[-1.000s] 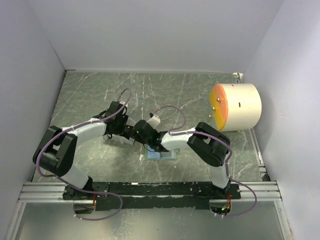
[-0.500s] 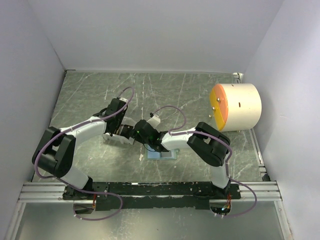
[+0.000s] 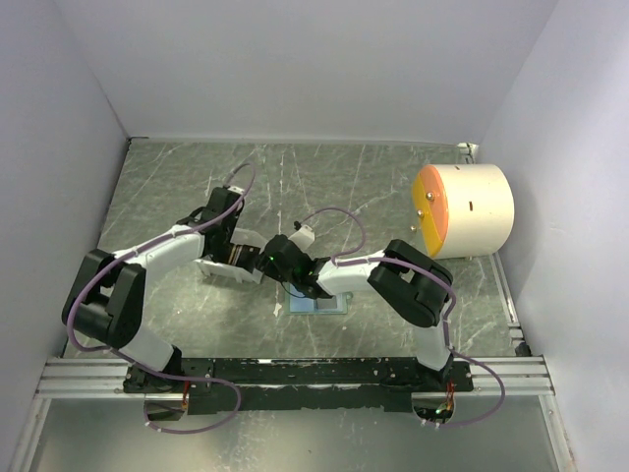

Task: Put the credit cards into the card holder
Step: Pick up the credit card from the storage box.

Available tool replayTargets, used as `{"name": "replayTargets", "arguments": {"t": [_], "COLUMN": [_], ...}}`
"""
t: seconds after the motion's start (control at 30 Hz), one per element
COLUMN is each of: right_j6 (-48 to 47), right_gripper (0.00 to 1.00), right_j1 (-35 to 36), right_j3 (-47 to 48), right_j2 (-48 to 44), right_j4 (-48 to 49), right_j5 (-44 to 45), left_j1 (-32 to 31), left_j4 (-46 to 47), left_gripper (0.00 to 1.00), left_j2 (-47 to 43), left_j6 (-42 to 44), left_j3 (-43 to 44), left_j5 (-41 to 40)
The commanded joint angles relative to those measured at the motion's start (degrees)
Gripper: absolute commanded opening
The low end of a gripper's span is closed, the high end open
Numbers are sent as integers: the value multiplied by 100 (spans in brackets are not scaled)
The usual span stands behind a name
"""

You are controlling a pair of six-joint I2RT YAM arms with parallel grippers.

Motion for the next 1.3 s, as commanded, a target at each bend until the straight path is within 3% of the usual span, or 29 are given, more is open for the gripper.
{"name": "replayTargets", "arguments": {"t": [0.0,0.27,0.43,0.93,1.07,1.1,1.2,1.27], "right_j6": [-48,-57,-70,35,60,47,-13,-97], "right_gripper": [36,35,26,23,23,23,23,23], "right_j1": [-13,-16,-10,-14,-12,-5,29,67], "right_j3": [-23,-16,-37,-393,-593,-596,-629,-622], "right_j2": [75,102,119,-197,-325,-332,-374,-442], "right_j4": [-155,-181,-124,-380,-293,-283,-143,-118], "right_j5": [69,37,45,344,329,297,162,137], "left_j1": [283,296,300,371,371,363,362,363], "left_j4": [-232,-272,-237,-232,-187,-124,58,21], "left_gripper": [46,60,36,40,44,43,28,26], "left_j2": [-27,-19,5,-9,113,100,24,18], "left_j6": [65,178,268,740,836,855,951,1029], "left_j3": [169,317,258,251,359,338,243,260], "left_j5": [-204,-827,-752,-1056,-720,-435,158,433]}}
